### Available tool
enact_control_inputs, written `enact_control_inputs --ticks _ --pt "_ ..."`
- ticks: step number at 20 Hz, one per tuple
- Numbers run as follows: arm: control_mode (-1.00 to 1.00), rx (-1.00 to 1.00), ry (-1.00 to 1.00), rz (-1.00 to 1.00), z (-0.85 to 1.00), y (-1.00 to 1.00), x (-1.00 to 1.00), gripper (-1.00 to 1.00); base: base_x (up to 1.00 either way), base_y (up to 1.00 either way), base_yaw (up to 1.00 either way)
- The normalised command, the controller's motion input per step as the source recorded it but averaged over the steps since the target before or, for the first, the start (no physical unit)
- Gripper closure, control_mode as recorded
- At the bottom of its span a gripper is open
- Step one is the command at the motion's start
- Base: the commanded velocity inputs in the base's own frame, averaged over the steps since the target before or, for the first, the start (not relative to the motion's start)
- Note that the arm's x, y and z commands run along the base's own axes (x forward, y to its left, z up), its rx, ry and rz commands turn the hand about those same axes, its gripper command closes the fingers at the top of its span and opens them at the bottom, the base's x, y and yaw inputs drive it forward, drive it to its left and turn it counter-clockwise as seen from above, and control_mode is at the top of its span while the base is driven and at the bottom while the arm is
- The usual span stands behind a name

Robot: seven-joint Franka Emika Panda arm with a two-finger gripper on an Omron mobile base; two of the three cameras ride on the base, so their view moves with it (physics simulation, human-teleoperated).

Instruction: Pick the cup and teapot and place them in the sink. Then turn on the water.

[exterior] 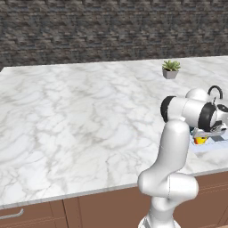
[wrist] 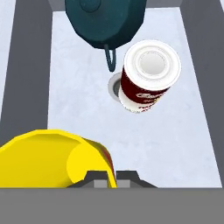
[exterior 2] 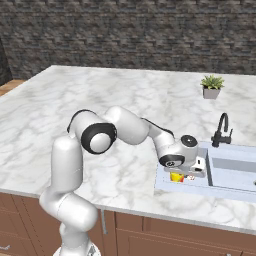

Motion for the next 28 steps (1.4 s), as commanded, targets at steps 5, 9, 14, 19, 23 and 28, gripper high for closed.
enact_control_inputs --ticks 5,9,14,19,23,28 --pt "-1.00 0.00 0.00 0.00 0.00 0.00 0.00 -1.00 0.00 0.00 0.00" --pt "-1.00 0.00 0.00 0.00 0.00 0.00 0.00 -1.00 0.00 0.00 0.00" --pt "-1.00 0.00 0.00 0.00 0.06 0.00 0.00 -1.00 0.00 0.00 0.00" --pt "-1.00 0.00 0.00 0.00 0.25 0.00 0.00 -1.00 0.00 0.00 0.00" --pt "-1.00 0.00 0.00 0.00 0.35 0.00 0.00 -1.00 0.00 0.00 0.00" --pt "-1.00 0.00 0.00 0.00 0.39 0.00 -0.03 -1.00 0.00 0.00 0.00"
